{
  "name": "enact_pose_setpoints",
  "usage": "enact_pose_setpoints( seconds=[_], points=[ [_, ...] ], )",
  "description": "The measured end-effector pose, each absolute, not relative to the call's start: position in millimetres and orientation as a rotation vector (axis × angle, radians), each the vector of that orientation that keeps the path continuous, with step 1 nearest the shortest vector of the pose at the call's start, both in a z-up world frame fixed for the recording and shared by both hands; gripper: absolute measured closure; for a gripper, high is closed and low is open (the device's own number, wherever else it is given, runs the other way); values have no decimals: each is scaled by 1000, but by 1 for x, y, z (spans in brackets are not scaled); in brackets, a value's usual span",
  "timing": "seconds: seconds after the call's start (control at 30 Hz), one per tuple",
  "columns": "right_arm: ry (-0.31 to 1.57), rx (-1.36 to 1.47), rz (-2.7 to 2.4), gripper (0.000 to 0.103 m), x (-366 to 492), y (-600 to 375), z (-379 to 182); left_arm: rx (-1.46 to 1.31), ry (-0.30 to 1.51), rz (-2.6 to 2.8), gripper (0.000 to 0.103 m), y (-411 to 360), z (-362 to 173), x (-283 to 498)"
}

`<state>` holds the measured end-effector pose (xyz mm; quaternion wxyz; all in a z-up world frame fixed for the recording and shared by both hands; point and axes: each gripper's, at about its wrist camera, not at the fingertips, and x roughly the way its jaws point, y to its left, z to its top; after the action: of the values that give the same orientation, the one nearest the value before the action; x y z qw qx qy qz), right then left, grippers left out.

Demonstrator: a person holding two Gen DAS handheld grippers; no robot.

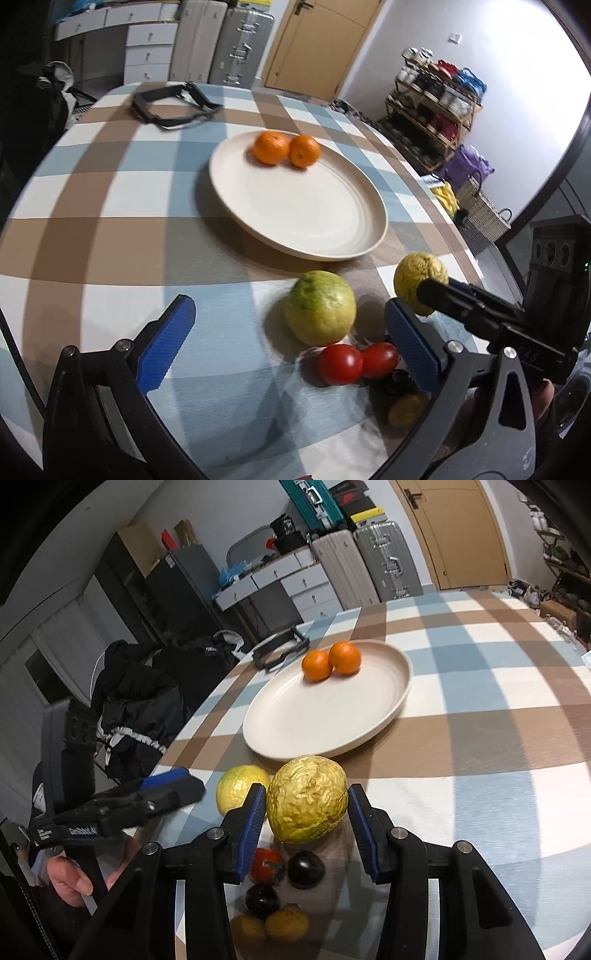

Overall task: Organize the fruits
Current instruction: 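Grasp the yellow bumpy fruit with the right tool while the left tool grasps the green guava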

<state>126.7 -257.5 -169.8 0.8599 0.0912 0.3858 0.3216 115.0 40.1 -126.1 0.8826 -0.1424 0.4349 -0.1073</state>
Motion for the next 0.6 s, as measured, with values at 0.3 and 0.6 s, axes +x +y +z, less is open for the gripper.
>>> enact_pose_setpoints(
  seconds=[0.3,0.6],
  points=[
    [787,188,641,57,123,-281,-163,-313,961,-314,26,25,-134,131],
    [795,190,650,57,120,-281,-169,-276,990,-345,58,15,-146,132]
  ],
)
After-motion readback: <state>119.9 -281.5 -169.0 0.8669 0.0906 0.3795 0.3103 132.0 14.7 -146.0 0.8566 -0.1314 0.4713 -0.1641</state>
